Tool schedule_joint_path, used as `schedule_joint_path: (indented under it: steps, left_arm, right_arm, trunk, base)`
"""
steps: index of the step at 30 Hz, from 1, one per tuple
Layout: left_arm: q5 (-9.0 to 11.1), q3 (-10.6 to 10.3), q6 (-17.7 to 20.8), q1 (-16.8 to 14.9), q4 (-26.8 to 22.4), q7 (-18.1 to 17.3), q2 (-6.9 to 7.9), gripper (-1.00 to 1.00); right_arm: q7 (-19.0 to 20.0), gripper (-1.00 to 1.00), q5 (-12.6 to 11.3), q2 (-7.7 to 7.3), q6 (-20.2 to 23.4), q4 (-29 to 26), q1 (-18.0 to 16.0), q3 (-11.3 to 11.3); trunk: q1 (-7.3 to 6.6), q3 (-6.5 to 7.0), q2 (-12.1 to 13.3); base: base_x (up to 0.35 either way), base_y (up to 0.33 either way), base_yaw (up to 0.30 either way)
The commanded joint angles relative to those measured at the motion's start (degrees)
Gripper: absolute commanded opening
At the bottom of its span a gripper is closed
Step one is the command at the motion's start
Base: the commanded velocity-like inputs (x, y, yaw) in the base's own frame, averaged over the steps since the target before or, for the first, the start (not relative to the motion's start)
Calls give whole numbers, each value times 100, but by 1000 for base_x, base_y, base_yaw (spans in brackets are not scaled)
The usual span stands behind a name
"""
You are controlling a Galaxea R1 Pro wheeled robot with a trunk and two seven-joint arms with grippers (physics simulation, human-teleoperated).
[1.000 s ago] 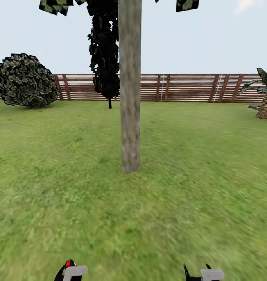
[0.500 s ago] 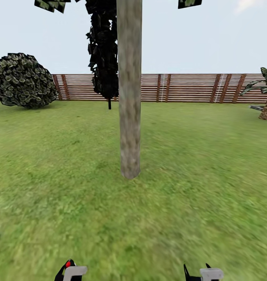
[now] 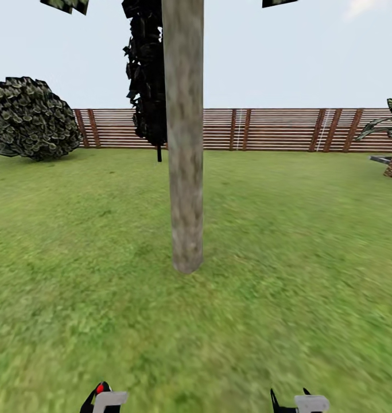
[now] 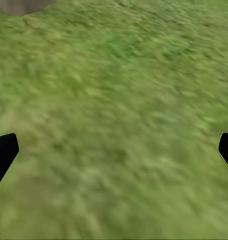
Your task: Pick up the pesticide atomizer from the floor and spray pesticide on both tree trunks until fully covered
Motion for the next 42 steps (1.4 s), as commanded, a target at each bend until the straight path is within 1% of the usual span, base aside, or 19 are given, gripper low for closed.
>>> schedule_joint_path:
  steps: [1, 28, 32, 42]
  left_arm:
    - [-1, 0, 0, 0, -1, 0, 2, -100]
    - [4, 9, 10, 0, -1, 0, 26, -100]
    - [6, 9, 10, 0, -1, 0, 26, -100]
    - [14, 6, 11, 0, -5, 0, 21, -100]
  right_arm:
    - [0, 100, 0, 0, 0, -2, 0, 0]
    - [0, 100, 0, 0, 0, 10, 0, 9]
    - [0, 100, 0, 0, 0, 5, 0, 9]
    - [-8, 100, -2, -2, -8, 8, 0, -5]
  trunk:
    - [0, 0, 0]
    - [0, 0, 0]
    - [0, 0, 0]
    - [0, 0, 0]
  base:
    - [332, -103, 0]
    - [332, -103, 1]
    - [331, -105, 134]
    - [292, -145, 234]
